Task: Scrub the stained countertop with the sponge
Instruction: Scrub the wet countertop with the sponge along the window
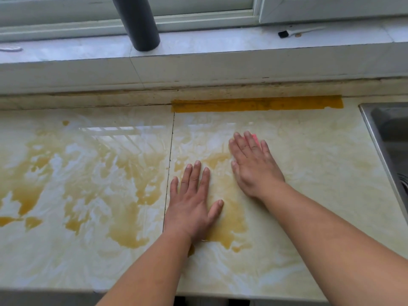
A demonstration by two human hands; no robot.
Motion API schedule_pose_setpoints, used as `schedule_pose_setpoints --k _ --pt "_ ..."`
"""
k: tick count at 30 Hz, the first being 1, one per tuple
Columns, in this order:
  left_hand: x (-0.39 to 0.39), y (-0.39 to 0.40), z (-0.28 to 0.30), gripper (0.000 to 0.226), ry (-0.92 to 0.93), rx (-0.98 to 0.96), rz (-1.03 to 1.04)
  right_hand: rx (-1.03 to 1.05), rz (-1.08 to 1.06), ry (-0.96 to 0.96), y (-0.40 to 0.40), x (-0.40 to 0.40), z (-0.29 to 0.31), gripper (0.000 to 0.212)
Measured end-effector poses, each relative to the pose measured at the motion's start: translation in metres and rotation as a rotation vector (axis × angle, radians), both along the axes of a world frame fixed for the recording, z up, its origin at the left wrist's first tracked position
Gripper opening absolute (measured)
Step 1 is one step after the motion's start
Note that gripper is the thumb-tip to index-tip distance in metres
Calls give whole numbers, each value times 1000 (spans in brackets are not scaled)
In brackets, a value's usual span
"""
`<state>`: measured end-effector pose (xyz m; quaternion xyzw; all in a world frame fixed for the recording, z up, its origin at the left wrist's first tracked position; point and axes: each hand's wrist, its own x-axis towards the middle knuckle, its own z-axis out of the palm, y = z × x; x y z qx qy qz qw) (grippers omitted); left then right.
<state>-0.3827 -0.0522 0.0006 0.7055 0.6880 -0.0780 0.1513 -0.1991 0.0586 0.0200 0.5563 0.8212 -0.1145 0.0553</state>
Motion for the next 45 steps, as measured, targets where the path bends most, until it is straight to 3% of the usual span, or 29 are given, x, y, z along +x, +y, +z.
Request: schedule_pose_setpoints --k 8,14,24,33,41,45 --pt "-2 0 2 86 -14 -28 -6 -17 -214 78 -51 47 -5 68" --pt "-1 -1 6 86 -32 -53 -15 -55 -199 91 -135 69 -2 66" --pt "0 1 5 87 -18 -53 -20 -81 -289 117 12 -10 -5 68" --pt "-1 1 4 87 -3 -50 -20 -86 35 161 2 -42 -3 62" --pt "-1 0 4 86 -14 -50 -21 -26 -342 137 10 24 0 61" --pt "1 1 6 86 -18 -53 -23 -60 -405 144 20 12 -3 64"
